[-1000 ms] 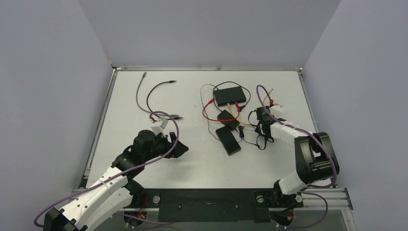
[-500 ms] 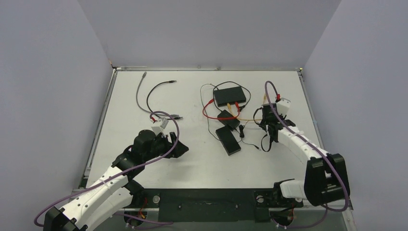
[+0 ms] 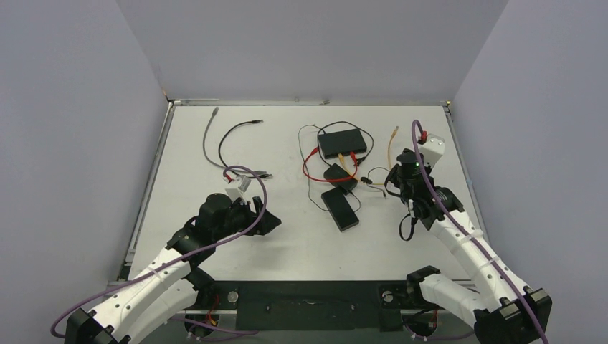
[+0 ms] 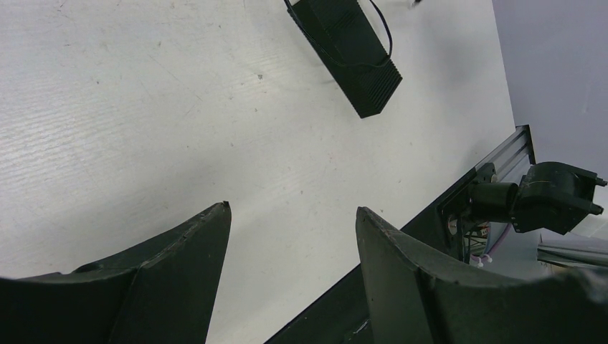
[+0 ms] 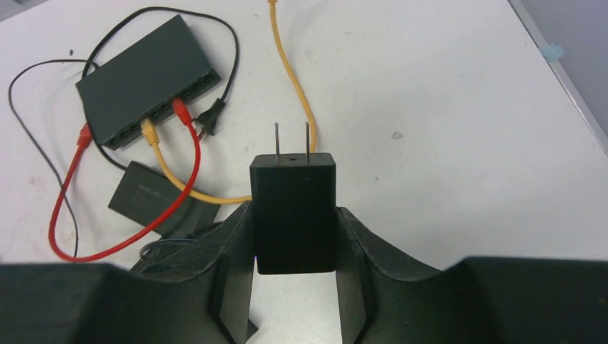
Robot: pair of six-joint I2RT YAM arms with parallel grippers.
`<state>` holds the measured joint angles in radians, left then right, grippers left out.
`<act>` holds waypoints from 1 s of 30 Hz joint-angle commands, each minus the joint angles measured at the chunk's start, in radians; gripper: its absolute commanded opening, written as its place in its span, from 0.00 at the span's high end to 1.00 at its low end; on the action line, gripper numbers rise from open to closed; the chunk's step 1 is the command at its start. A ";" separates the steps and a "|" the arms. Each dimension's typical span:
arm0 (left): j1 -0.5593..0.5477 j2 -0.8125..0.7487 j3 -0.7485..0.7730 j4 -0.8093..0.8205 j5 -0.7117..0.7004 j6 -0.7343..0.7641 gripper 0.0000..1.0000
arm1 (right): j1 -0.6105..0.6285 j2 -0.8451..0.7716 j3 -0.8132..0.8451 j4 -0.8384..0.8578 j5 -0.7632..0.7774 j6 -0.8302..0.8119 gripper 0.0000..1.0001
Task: Insert the plug into the switch port
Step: Pick up the power from the center of the board.
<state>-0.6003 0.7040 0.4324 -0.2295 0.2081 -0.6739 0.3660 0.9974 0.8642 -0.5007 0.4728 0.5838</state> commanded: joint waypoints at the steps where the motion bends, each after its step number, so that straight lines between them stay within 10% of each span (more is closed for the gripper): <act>1: 0.006 -0.018 0.026 0.021 0.018 -0.010 0.38 | 0.057 -0.085 0.047 -0.051 0.019 -0.010 1.00; 13: 0.007 -0.074 0.043 -0.017 0.013 -0.026 0.38 | 0.291 -0.242 0.031 -0.058 -0.201 0.110 1.00; 30: 0.010 -0.169 0.088 -0.119 -0.022 -0.007 0.38 | 0.729 -0.103 -0.103 0.128 0.084 0.407 1.00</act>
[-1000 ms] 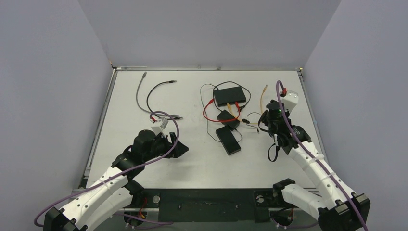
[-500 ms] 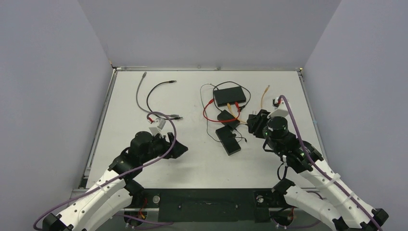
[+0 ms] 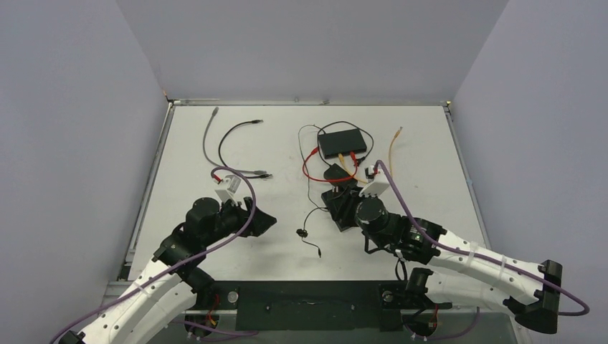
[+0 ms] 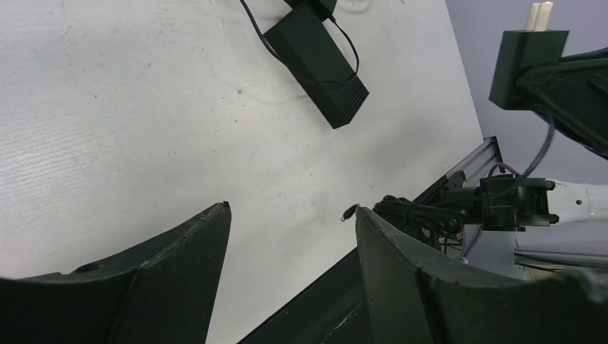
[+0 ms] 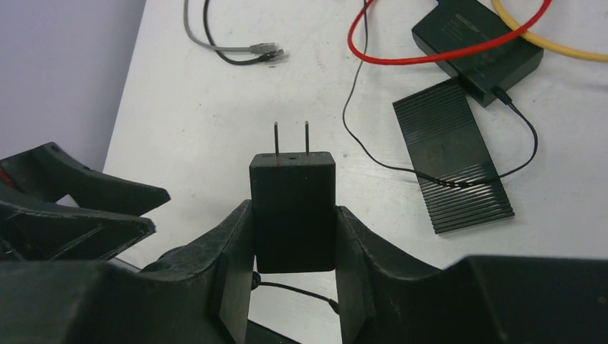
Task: Insert the plug into the switch port
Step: Pick up the power from the center of the board, then place the power at the center of the board.
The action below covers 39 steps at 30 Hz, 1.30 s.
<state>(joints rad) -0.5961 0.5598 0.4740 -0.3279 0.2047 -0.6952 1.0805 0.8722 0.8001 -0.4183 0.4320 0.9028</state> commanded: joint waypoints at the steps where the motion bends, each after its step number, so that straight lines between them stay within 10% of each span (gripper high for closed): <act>1: 0.005 -0.028 0.046 -0.023 -0.018 0.016 0.38 | 0.015 0.032 -0.061 0.025 0.133 0.095 1.00; 18: 0.007 -0.004 0.034 0.016 0.010 0.021 0.38 | 0.012 0.021 -0.228 -0.333 0.253 0.231 1.00; 39: 0.007 0.036 0.025 0.059 0.051 0.014 0.38 | -0.149 0.195 -0.244 -0.352 0.231 0.221 0.98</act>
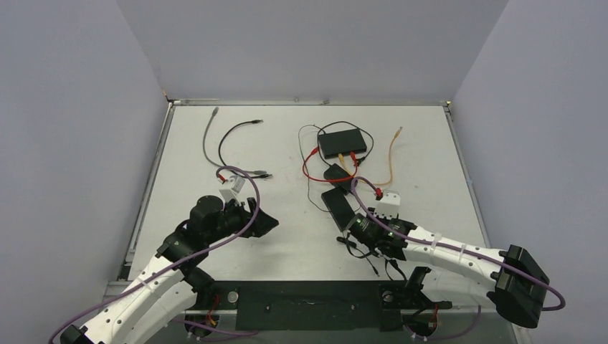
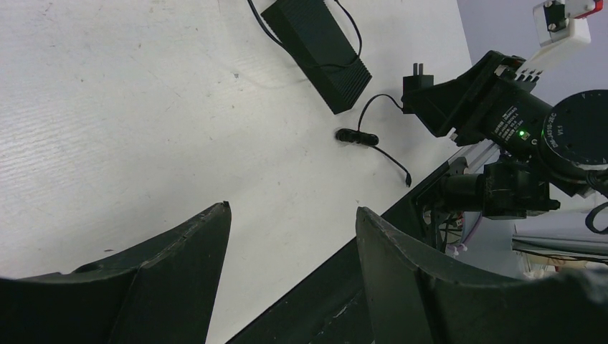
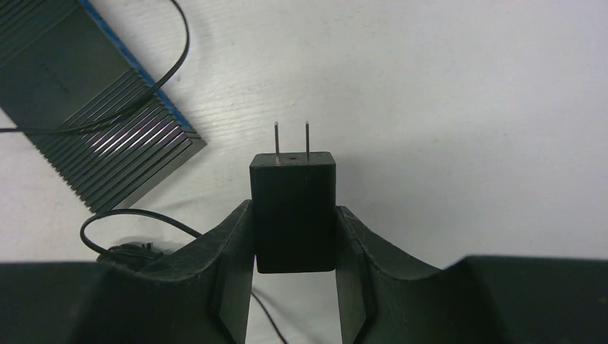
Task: Insert the plug into the switch port
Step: Place the power at the center of the board.
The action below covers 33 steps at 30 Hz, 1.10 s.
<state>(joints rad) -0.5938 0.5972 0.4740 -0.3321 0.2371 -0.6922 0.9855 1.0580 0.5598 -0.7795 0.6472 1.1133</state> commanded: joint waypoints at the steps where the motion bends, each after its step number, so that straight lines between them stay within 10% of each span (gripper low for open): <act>1: 0.005 -0.001 0.025 0.065 0.019 0.011 0.38 | -0.065 0.011 -0.009 0.014 0.012 0.005 0.96; 22: 0.005 0.000 0.024 0.063 0.055 0.014 0.38 | -0.155 0.056 -0.006 0.069 -0.043 -0.048 0.41; 33: 0.005 -0.009 0.047 0.023 0.062 0.026 0.38 | -0.152 -0.100 0.078 0.040 -0.120 -0.243 0.40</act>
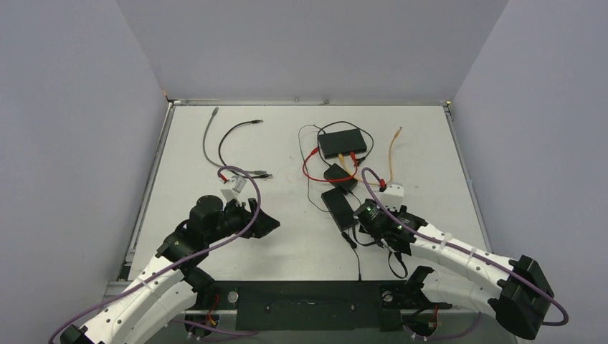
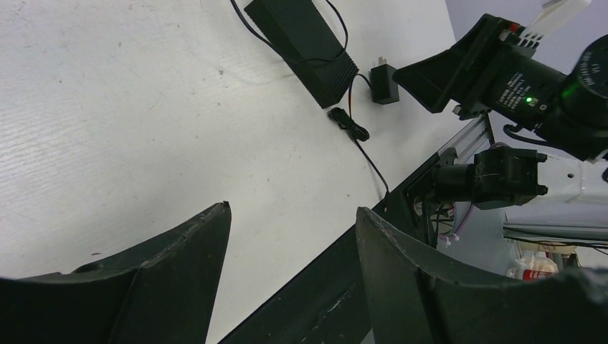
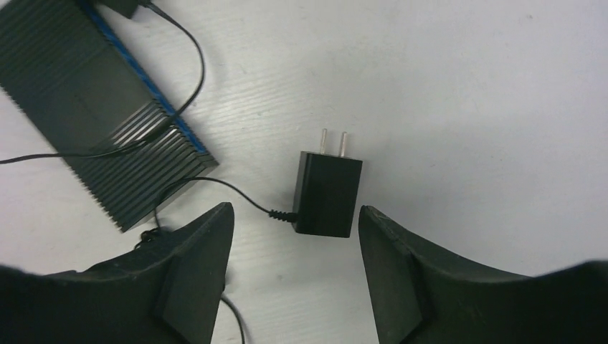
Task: Insert the plug into the switch port
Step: Place the power at the center of the board.
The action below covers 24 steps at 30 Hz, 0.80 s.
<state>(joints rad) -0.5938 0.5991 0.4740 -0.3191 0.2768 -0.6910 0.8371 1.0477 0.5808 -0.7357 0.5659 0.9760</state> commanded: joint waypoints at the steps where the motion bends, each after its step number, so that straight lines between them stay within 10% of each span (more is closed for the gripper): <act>1: 0.006 -0.014 0.051 0.007 0.020 0.026 0.38 | -0.003 -0.106 0.062 -0.004 -0.052 -0.134 0.40; 24: 0.009 -0.001 0.068 -0.021 0.005 0.043 0.38 | 0.268 -0.103 -0.034 -0.129 -0.241 -0.004 0.96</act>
<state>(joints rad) -0.5915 0.5987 0.4953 -0.3527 0.2787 -0.6685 1.0744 0.9348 0.5678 -0.8391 0.3359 0.9222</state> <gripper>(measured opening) 0.622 0.079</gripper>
